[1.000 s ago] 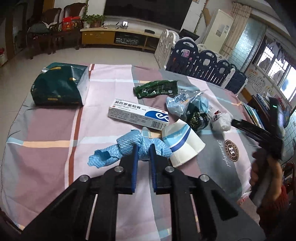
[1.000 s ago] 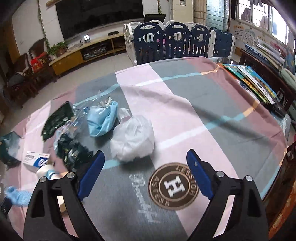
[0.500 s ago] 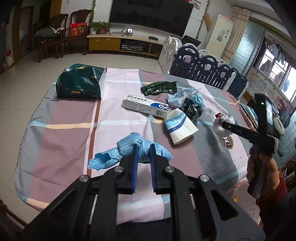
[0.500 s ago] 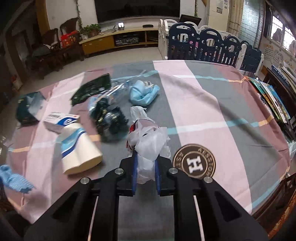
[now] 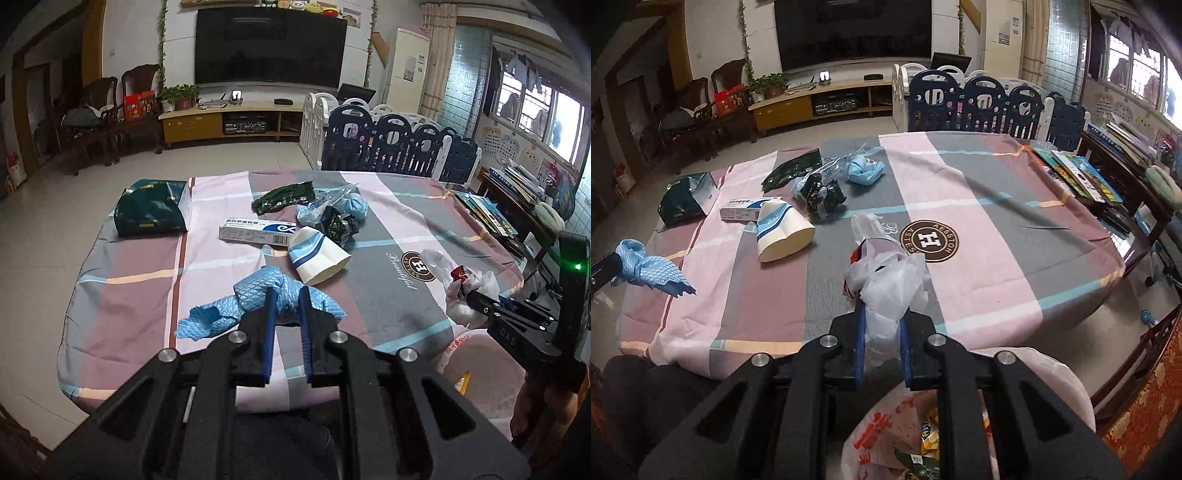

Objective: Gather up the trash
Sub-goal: 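Drop the blue cloth into the wastebasket with the left gripper while the right carries the white bag over, then release the white plastic bag into the wastebasket with the right gripper, then grasp the dark green chip bag with the right gripper while the left reaches the ointment box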

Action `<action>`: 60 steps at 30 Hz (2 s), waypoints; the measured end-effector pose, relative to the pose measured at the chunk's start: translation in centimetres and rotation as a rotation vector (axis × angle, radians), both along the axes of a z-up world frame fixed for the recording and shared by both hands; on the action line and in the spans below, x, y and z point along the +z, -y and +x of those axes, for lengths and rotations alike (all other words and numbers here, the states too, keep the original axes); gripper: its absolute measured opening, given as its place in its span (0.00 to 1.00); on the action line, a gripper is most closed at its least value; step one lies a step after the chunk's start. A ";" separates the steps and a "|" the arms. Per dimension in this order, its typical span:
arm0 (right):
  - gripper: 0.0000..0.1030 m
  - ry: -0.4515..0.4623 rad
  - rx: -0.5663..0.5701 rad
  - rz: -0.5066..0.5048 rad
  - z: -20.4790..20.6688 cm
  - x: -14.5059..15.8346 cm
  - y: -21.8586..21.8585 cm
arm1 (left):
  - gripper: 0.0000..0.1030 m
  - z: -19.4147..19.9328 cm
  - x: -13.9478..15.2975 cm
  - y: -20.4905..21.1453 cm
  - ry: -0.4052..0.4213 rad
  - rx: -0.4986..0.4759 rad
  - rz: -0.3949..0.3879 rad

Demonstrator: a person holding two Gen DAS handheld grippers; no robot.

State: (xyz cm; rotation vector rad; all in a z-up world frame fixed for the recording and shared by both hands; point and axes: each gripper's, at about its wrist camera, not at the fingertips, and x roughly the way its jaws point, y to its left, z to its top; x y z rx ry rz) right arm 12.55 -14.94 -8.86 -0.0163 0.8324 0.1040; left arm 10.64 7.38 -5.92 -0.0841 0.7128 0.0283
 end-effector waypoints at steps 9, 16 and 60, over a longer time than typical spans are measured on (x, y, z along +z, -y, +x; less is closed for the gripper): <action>0.16 0.098 -0.030 -0.051 -3.9 3.8 1.1 | 0.13 -2.1 1.6 3.6 0.038 -0.091 0.010; 0.16 0.136 -0.022 -0.042 -5.7 5.3 1.3 | 0.10 -3.5 2.6 5.9 0.064 -0.147 0.030; 0.77 -0.260 -0.316 0.144 -4.4 -5.3 11.3 | 0.93 23.6 -10.9 3.3 -0.410 0.061 -0.100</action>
